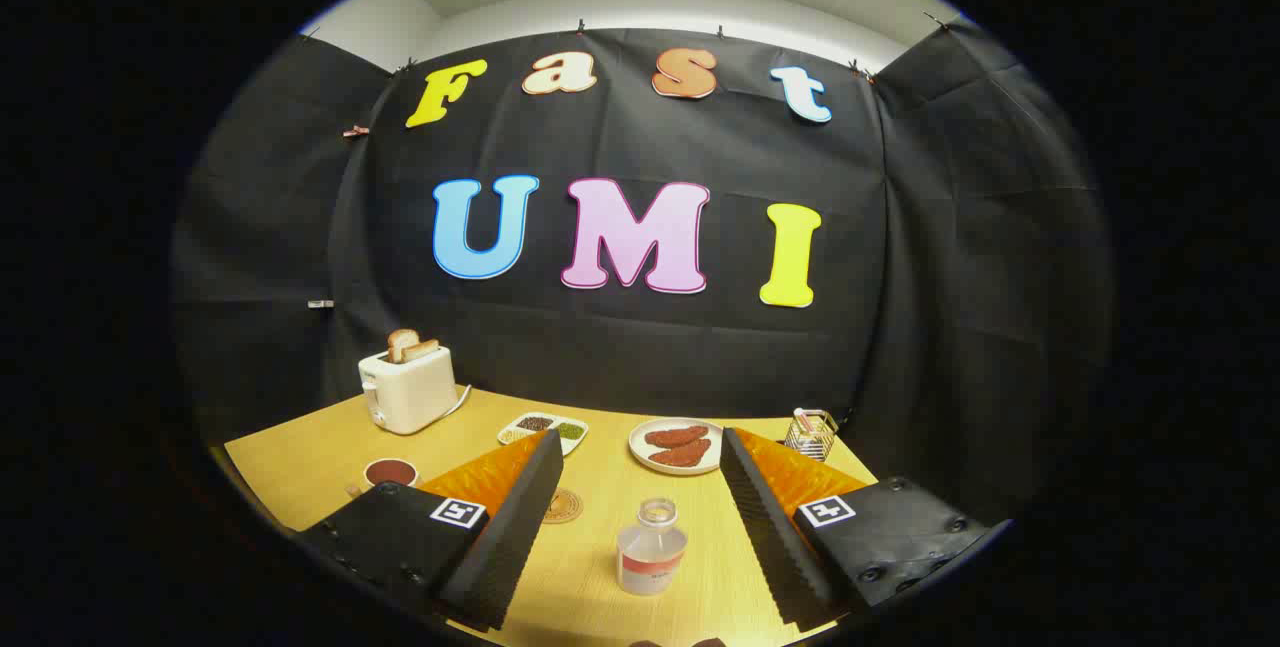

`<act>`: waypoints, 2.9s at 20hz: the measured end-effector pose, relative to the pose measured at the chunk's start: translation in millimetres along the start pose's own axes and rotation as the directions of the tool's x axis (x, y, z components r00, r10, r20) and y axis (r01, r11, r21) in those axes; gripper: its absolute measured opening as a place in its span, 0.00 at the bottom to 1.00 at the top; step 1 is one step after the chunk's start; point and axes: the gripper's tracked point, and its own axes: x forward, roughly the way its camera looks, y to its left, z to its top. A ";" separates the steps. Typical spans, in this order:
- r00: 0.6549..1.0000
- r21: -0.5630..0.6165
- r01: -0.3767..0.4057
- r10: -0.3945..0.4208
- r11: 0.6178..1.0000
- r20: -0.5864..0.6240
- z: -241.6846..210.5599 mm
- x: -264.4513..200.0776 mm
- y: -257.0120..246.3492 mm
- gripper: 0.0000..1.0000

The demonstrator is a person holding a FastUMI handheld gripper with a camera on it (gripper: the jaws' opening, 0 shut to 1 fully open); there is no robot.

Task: Take the bottle from table, then pour the juice into the cup, finally place the bottle on the coaster

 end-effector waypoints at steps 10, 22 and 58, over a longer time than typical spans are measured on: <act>0.999 -0.022 -0.034 0.033 0.999 -0.026 -19.8 10.4 -2.4 0.97; 0.996 -0.042 -0.069 0.067 0.997 -0.062 -57.8 40.7 -4.3 0.97; 0.989 0.026 -0.042 0.045 0.999 -0.144 -167.9 84.2 -6.7 0.81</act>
